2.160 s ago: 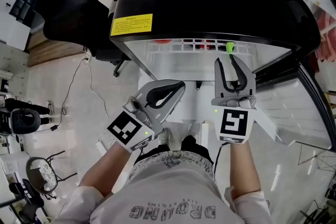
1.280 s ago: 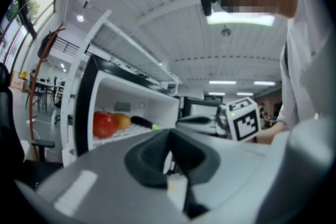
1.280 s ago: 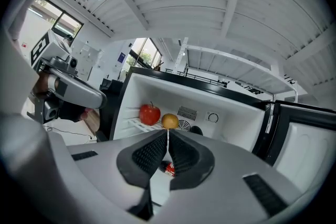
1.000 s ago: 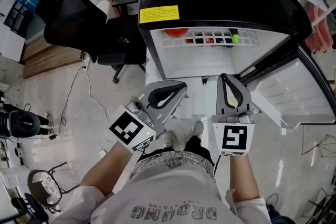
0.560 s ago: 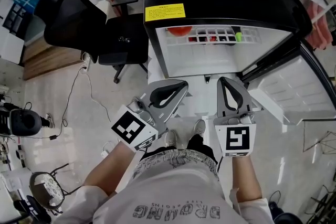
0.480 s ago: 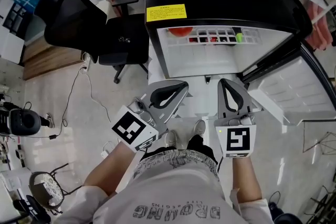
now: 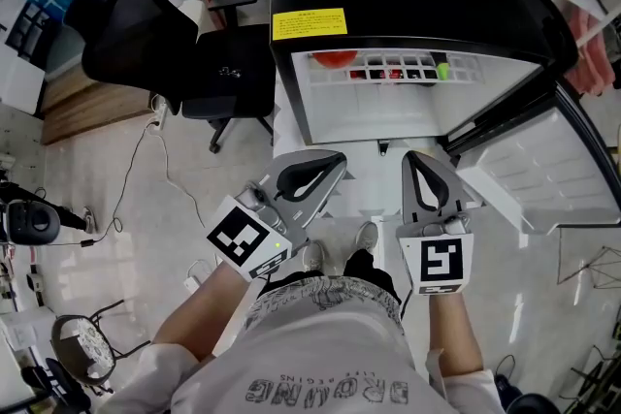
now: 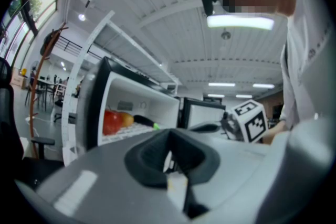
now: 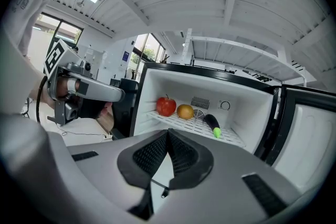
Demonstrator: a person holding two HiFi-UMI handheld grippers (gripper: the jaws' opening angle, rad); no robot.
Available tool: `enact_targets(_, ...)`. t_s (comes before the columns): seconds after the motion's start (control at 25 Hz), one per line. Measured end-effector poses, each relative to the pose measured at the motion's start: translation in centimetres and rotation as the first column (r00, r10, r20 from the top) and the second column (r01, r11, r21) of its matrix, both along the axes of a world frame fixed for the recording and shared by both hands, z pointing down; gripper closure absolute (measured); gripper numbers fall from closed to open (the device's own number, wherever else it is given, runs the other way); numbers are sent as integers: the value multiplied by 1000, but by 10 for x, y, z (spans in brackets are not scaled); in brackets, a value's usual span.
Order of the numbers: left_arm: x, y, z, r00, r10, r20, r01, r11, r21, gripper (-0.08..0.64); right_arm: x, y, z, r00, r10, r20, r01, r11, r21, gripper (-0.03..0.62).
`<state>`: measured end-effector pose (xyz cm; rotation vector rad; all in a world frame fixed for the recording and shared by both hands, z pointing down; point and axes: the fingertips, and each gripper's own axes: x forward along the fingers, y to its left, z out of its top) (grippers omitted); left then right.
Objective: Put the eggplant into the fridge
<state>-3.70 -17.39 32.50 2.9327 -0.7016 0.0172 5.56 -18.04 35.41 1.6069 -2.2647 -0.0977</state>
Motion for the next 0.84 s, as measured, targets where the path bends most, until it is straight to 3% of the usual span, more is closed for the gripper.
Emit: enact_targets(0.84, 13, 1, 1, 1000, -4, 2, 4, 1000, -2, 552, 6, 2, -2, 999, -34, 3, 34, 999, -5, 589)
